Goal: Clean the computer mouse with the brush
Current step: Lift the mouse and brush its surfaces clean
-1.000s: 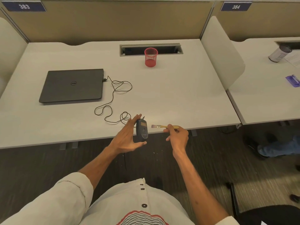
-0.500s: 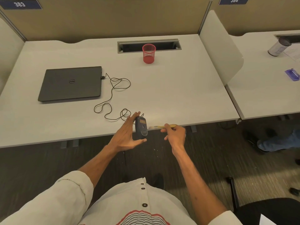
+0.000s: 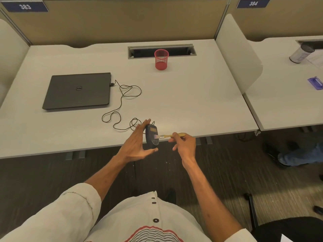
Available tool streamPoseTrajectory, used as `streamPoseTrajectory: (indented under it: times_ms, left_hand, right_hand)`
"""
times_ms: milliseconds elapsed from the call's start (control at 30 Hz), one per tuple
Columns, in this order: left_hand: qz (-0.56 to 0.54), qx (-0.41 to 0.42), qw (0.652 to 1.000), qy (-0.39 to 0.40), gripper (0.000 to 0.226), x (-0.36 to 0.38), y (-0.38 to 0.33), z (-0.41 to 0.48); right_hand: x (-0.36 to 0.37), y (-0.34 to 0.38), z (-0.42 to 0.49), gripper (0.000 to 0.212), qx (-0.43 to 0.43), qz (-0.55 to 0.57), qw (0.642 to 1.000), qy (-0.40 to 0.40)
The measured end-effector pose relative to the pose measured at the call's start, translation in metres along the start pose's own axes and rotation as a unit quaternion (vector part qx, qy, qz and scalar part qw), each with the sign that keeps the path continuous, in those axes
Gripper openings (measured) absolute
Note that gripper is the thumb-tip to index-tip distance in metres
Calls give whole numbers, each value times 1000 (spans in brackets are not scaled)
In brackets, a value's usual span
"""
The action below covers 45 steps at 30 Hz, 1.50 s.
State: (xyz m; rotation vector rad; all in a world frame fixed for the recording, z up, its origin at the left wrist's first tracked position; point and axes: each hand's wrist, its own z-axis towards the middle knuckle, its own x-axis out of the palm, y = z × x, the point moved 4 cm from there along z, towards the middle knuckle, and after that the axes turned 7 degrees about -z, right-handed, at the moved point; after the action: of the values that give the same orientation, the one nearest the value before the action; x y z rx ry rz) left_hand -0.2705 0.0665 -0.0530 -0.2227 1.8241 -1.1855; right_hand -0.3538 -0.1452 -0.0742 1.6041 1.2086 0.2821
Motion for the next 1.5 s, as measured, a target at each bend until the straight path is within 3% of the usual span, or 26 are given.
streamPoseTrajectory:
  times_ms: [167, 333, 433, 633, 733, 867, 967, 1300, 1500]
  left_hand:
    - [0, 1, 1000, 5, 132, -3, 3, -1]
    - [3, -5, 1000, 8, 131, -3, 3, -1]
    - [7, -6, 1000, 8, 132, -2, 2, 0]
    - [-1, -8, 1000, 4, 132, -3, 2, -2]
    - [-1, -12, 1000, 9, 131, -2, 2, -3]
    - [0, -12, 1000, 11, 130, 1, 1, -3]
    - [3, -6, 1000, 7, 129, 3, -2, -3]
    - [1, -12, 1000, 0, 128, -3, -5, -7]
    - [-6, -17, 1000, 2, 128, -5, -9, -7]
  right_hand:
    - [-16, -8, 5, 20, 19, -20, 998, -63]
    - [-6, -1, 0, 15, -22, 79, 996, 48]
    - [4, 1, -7, 15, -44, 58, 994, 84]
    - [-11, -7, -6, 22, -1, -31, 999, -38]
    - [-19, -12, -3, 23, 6, -20, 998, -62]
    - [-17, -4, -4, 14, -23, 84, 996, 10]
    - [-6, -1, -9, 16, -47, 67, 994, 70]
    - [-22, -28, -6, 12, 9, 34, 999, -7]
    - [-13, -20, -9, 15, -36, 110, 991, 74]
